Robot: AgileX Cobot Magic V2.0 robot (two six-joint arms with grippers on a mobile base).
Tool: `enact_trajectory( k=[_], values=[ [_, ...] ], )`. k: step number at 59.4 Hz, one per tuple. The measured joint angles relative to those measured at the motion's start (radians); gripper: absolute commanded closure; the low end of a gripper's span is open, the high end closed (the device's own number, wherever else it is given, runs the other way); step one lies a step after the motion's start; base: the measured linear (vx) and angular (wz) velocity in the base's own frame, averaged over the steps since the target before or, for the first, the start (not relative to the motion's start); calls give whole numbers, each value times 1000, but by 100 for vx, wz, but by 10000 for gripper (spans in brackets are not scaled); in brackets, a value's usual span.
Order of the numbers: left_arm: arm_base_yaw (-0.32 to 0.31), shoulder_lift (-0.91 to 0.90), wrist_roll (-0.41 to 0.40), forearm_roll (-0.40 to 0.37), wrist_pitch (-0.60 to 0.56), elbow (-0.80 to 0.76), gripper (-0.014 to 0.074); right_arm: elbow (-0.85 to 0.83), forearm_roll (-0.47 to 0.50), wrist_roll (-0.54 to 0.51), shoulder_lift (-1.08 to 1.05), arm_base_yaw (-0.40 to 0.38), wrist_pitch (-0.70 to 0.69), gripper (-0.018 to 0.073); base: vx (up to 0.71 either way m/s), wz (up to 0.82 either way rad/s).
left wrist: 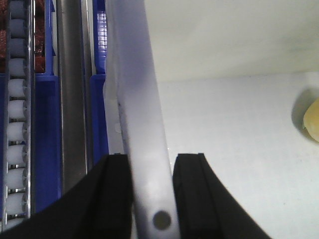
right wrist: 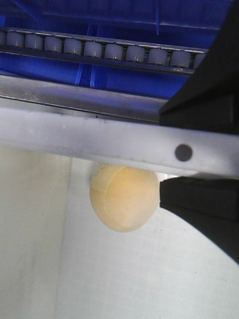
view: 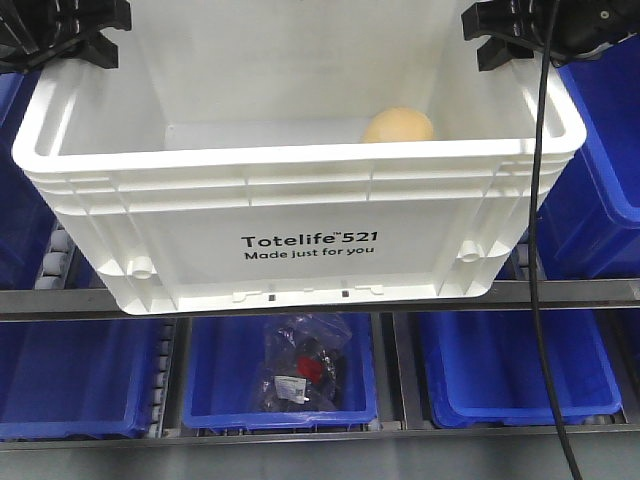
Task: Place moving items into box and shelve
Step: 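Hold the tote above the shelf roller track as the base aligns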
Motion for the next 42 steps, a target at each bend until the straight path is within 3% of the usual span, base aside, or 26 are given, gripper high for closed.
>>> enact_trajectory(
  k=[42],
  values=[
    [0, 0, 0, 0, 0, 0, 610, 0, 0, 0, 0, 0, 0, 572, 0, 0]
  ],
)
